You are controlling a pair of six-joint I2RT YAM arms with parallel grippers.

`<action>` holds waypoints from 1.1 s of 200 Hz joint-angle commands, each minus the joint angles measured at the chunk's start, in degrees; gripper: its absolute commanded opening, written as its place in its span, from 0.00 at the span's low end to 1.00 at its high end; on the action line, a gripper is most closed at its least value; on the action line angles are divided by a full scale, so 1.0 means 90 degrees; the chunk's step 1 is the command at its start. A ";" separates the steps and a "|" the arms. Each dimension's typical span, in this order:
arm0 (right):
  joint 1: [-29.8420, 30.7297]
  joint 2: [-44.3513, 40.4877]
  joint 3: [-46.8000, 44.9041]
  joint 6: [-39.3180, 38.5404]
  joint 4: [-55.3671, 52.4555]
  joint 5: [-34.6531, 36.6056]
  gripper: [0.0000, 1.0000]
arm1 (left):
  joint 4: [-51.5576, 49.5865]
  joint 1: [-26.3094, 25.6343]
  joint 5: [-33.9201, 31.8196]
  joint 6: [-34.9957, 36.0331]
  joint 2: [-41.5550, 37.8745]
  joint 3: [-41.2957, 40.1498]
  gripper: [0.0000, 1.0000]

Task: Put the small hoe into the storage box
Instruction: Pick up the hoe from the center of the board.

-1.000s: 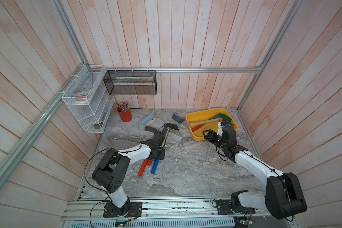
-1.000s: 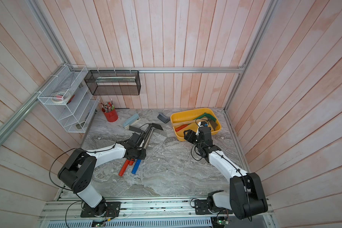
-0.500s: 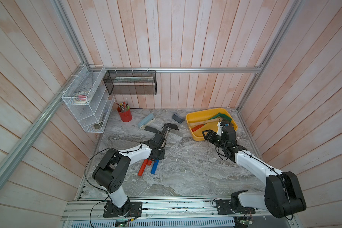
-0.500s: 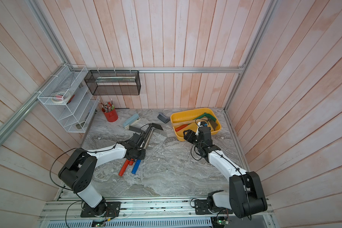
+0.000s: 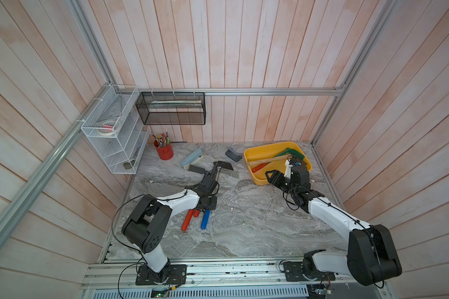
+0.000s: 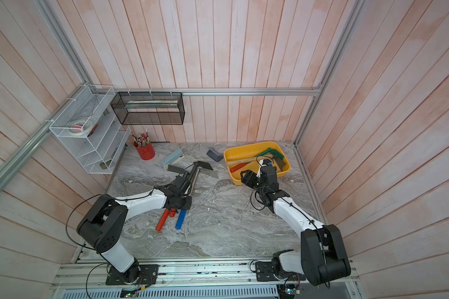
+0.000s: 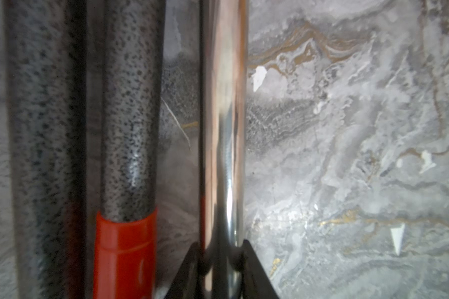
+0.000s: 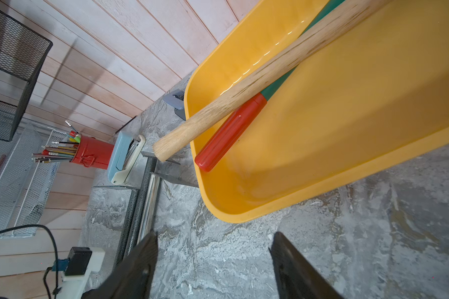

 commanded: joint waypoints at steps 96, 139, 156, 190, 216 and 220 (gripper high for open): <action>0.0034 0.0208 0.0063 0.0083 -0.0028 -0.0138 0.71 | -0.0064 -0.0016 -0.0065 0.0031 -0.0063 -0.0094 0.12; 0.0054 0.0263 0.0101 0.0084 -0.0033 -0.0169 0.71 | -0.0057 -0.0009 -0.0029 0.0123 -0.0141 -0.0084 0.08; 0.0072 0.0287 0.0125 0.0084 -0.0045 -0.0179 0.71 | -0.0041 -0.0018 0.0048 0.0190 -0.0171 -0.0103 0.08; 0.0095 0.0326 0.0172 0.0084 -0.0084 -0.0187 0.71 | -0.0055 -0.0025 0.0090 0.0216 -0.0173 -0.0119 0.03; 0.0132 0.0350 0.0216 0.0074 -0.0110 -0.0203 0.71 | -0.0065 -0.0036 0.0120 0.0224 -0.0226 -0.0126 0.00; 0.0132 0.0351 0.0222 0.0081 -0.0109 -0.0208 0.71 | -0.0065 -0.0037 0.0104 0.0235 -0.0246 -0.0123 0.00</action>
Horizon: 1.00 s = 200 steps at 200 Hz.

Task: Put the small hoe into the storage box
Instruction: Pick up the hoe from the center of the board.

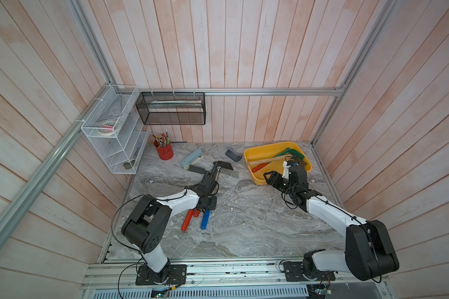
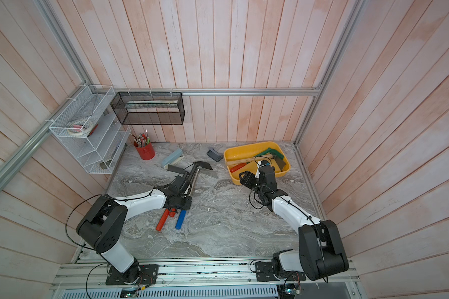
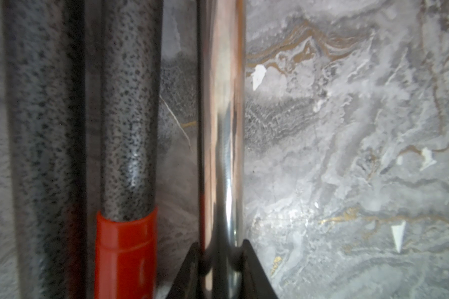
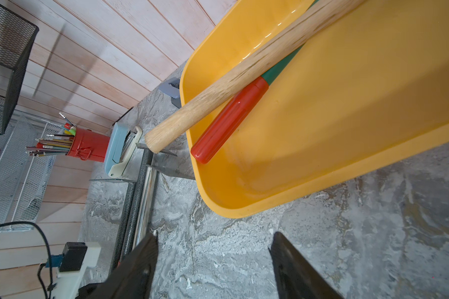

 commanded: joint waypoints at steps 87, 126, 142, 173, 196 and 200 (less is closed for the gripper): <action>0.0219 0.0306 0.0186 0.0139 -0.0031 -0.0301 0.71 | -0.0114 -0.0046 0.0306 0.0209 -0.0427 -0.0038 0.00; 0.0376 0.0378 0.0162 0.0232 0.0064 -0.0355 0.71 | -0.0047 -0.0042 0.0361 0.0214 -0.0650 -0.0057 0.00; 0.0434 0.0417 0.0153 0.0271 0.0122 -0.0370 0.71 | -0.0028 -0.0050 0.0369 0.0197 -0.0729 -0.0067 0.00; 0.0557 0.0523 0.0162 0.0361 0.0236 -0.0498 0.71 | -0.0026 -0.0056 0.0381 0.0157 -0.0842 -0.0057 0.00; 0.0666 0.0555 0.0200 0.0384 0.0249 -0.0491 0.71 | -0.0016 -0.0050 0.0381 0.0139 -0.0907 -0.0072 0.00; 0.0678 0.0564 0.0204 0.0388 0.0257 -0.0492 0.71 | -0.0016 -0.0050 0.0383 0.0129 -0.0925 -0.0077 0.00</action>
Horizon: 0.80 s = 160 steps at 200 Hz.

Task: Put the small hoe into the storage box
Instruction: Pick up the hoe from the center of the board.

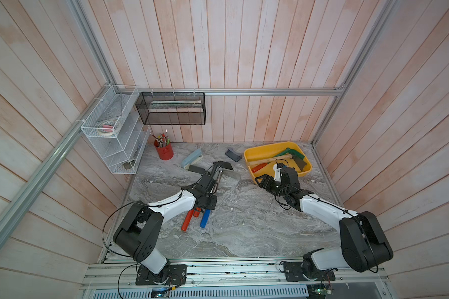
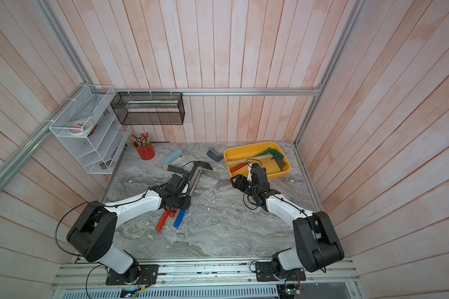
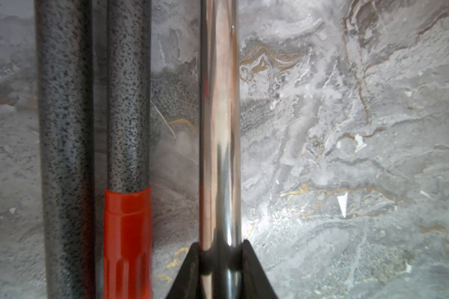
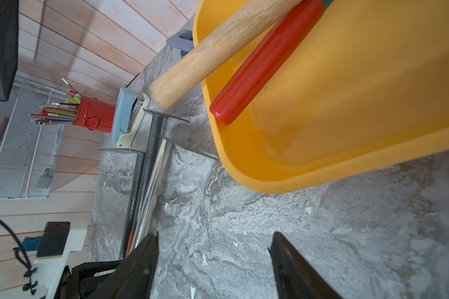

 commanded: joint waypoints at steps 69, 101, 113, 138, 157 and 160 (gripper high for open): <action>0.0342 0.0215 0.0267 0.0176 0.0167 -0.0166 0.71 | 0.0257 -0.0036 0.0080 -0.0021 -0.0462 -0.0060 0.00; 0.0459 0.0267 0.0311 0.0259 0.0216 -0.0220 0.71 | 0.0293 -0.0038 0.0060 -0.0084 -0.0546 -0.0070 0.00; 0.0520 0.0293 0.0335 0.0310 0.0227 -0.0226 0.71 | 0.0292 -0.0038 0.0060 -0.0090 -0.0562 -0.0070 0.00; 0.0629 0.0368 0.0391 0.0393 0.0291 -0.0255 0.71 | 0.0298 -0.0038 0.0056 -0.0100 -0.0590 -0.0060 0.00; 0.0713 0.0456 0.0441 0.0466 0.0338 -0.0274 0.70 | 0.0331 -0.0038 0.0093 -0.0111 -0.0628 -0.0060 0.00; 0.0726 0.0469 0.0452 0.0487 0.0346 -0.0281 0.71 | 0.0334 -0.0036 0.0106 -0.0111 -0.0633 -0.0060 0.00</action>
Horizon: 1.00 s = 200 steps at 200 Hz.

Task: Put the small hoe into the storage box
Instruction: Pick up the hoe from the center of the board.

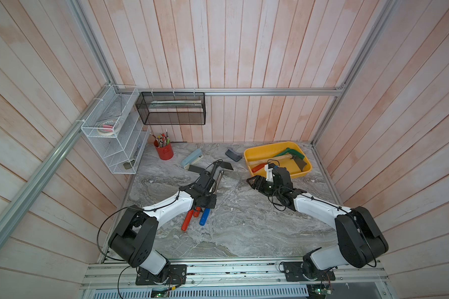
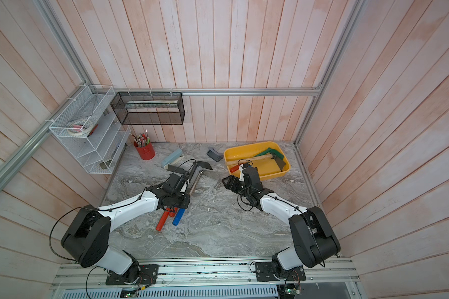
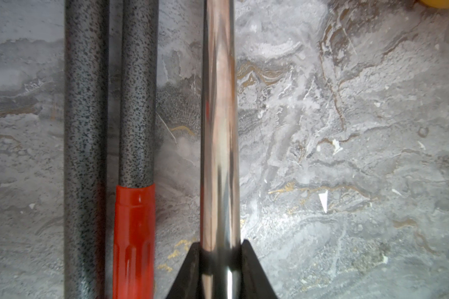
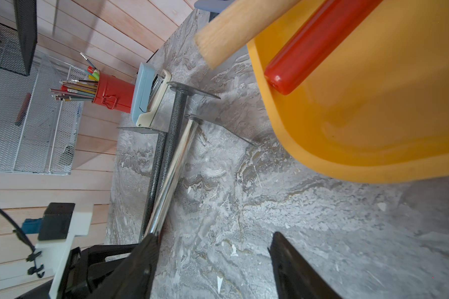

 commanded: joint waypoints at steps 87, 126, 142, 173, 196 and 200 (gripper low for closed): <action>0.0628 0.0843 0.0457 0.0830 0.0773 -0.0376 0.70 | 0.0474 -0.0043 0.0285 -0.0145 -0.0310 -0.0012 0.00; 0.0813 0.1137 0.0583 0.1189 0.1108 -0.0466 0.70 | 0.0449 -0.0047 0.0307 -0.0199 -0.0281 0.0027 0.00; 0.0885 0.1251 0.0613 0.1326 0.1245 -0.0491 0.70 | 0.0446 -0.0047 0.0307 -0.0213 -0.0260 0.0032 0.00; 0.1026 0.1498 0.0676 0.1601 0.1531 -0.0603 0.69 | 0.0449 -0.0048 0.0336 -0.0210 -0.0229 0.0056 0.00; 0.1174 0.1673 0.0790 0.1719 0.1626 -0.0605 0.69 | 0.0459 -0.0056 0.0352 -0.0229 -0.0221 0.0043 0.00; 0.1198 0.1713 0.0808 0.1748 0.1650 -0.0605 0.69 | 0.0457 -0.0052 0.0356 -0.0233 -0.0227 0.0040 0.00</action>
